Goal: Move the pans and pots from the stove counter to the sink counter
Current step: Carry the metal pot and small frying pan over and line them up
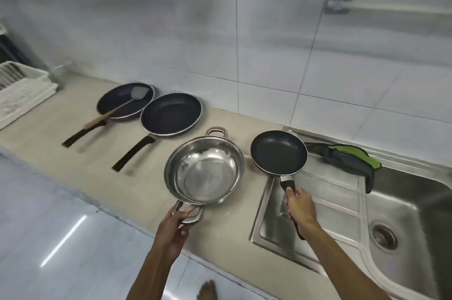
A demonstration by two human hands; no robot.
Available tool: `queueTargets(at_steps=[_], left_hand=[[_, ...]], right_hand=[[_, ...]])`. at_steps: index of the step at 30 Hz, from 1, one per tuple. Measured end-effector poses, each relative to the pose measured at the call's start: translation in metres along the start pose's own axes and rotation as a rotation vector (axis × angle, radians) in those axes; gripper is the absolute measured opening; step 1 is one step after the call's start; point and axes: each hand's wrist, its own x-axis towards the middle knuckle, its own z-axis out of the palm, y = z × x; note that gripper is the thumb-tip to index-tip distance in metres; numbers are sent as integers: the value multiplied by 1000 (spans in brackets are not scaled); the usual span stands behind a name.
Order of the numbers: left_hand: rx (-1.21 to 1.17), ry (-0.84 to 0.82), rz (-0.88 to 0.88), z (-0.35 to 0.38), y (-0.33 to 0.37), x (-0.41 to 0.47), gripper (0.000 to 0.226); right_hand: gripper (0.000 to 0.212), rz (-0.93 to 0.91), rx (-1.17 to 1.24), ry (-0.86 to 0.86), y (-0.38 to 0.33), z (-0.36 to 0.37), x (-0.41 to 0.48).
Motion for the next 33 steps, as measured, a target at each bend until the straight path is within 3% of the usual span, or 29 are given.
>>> queueTargets(at_steps=[8,16,24,33], left_hand=[[27,-105,-109,-13,52,77,58],[50,-127,-147,-2,83,117,50],[34,-112,-168,20,106,143,44],[7,-109,-195,41,104,165,46]], right_hand=[[19,141,93,176,-18,63,-3],[24,109,-7,255,-35,91,22],[17,226,226,188,-52,108,51],[18,240,340,176,-56,118,69]])
